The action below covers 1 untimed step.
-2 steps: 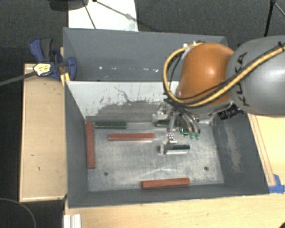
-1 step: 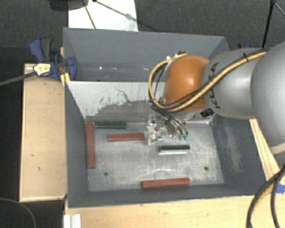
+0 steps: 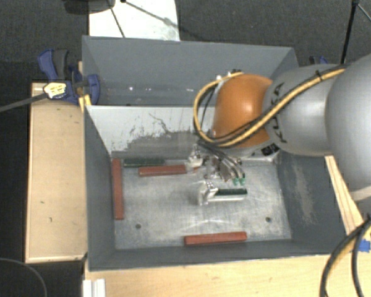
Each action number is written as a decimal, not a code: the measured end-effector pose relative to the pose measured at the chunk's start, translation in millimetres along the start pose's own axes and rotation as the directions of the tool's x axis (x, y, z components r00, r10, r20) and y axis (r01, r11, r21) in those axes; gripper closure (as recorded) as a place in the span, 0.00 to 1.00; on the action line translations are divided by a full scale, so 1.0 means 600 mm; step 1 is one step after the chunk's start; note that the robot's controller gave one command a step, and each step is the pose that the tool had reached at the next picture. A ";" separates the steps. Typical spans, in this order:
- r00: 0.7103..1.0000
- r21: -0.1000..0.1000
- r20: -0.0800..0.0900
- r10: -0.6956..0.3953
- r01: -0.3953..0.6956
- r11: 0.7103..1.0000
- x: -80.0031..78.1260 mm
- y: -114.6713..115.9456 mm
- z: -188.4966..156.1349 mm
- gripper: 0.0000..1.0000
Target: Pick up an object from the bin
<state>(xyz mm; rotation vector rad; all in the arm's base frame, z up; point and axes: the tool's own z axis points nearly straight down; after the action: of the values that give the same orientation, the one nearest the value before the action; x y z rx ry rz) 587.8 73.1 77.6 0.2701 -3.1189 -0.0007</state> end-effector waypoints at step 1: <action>1.000 0.000 0.000 0.002 -0.002 1.000 0.000 0.000 0.000 0.00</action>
Offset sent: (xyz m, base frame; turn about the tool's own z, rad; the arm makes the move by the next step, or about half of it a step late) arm -0.0268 -0.0604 -0.0076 0.0776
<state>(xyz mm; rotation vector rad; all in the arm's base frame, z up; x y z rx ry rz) 587.9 73.2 77.7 0.2673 -3.1194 -0.0013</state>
